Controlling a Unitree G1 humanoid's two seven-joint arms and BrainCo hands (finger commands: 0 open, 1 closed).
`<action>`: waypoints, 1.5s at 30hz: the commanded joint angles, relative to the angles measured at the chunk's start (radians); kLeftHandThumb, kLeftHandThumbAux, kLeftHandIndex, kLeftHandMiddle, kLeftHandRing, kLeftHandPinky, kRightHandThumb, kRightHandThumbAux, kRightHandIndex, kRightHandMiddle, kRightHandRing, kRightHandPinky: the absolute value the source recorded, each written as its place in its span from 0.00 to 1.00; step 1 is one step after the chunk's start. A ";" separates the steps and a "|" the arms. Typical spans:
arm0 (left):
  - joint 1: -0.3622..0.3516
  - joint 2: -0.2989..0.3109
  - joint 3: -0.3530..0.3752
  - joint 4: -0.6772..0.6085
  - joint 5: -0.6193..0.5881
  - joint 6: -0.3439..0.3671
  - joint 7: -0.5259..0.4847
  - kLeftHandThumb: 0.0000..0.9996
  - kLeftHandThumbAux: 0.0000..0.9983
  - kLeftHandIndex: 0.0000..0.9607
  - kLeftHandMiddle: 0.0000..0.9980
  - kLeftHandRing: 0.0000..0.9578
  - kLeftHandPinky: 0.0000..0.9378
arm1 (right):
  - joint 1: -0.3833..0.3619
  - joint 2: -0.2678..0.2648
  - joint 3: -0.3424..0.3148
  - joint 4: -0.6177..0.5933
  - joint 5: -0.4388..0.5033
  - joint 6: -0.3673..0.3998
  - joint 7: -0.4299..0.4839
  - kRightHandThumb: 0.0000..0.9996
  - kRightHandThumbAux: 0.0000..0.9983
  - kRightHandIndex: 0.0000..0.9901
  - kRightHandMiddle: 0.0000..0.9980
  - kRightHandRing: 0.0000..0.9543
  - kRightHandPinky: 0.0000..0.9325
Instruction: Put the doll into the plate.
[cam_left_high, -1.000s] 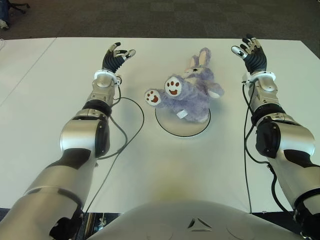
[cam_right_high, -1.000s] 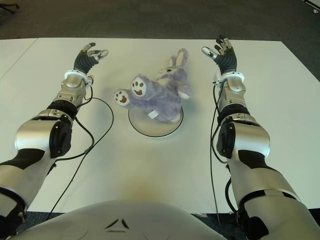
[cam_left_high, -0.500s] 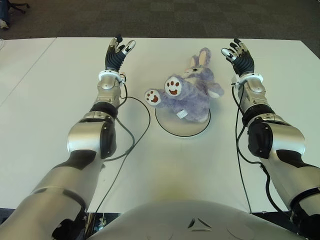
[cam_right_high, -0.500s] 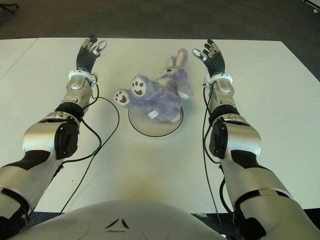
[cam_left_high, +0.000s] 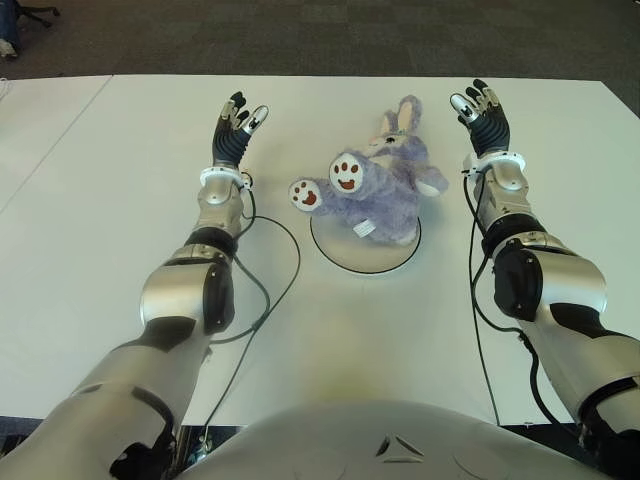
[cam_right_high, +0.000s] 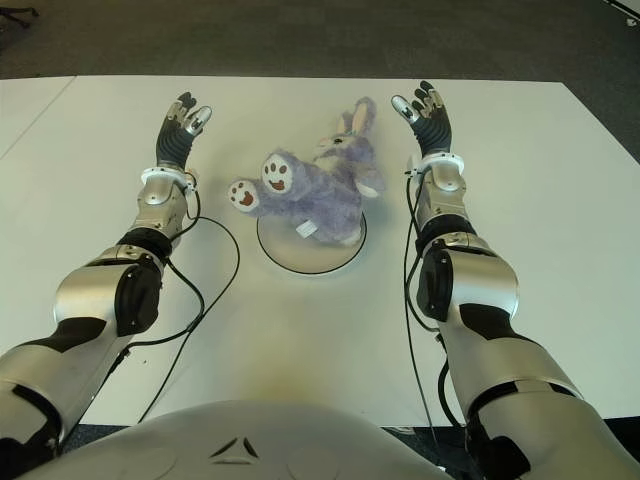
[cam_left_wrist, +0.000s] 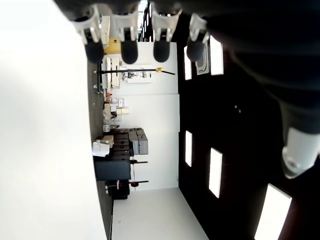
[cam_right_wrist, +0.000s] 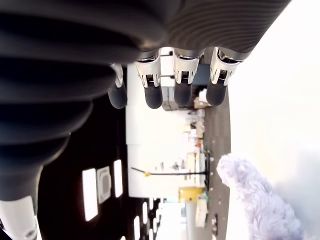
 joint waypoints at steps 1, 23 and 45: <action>0.064 -0.030 -0.016 -0.007 0.009 -0.052 0.008 0.00 0.51 0.03 0.03 0.03 0.03 | 0.075 0.081 -0.001 -0.001 0.002 -0.070 -0.015 0.00 0.61 0.06 0.06 0.04 0.03; 0.250 -0.111 -0.004 0.022 -0.029 -0.131 -0.074 0.00 0.42 0.06 0.05 0.05 0.06 | 0.298 0.234 -0.043 -0.021 0.044 -0.314 -0.041 0.00 0.64 0.13 0.11 0.08 0.06; 0.307 -0.143 0.062 0.044 -0.047 0.088 -0.027 0.00 0.60 0.06 0.08 0.07 0.07 | 0.404 0.272 -0.042 0.026 0.009 -0.064 -0.034 0.00 0.54 0.07 0.03 0.01 0.00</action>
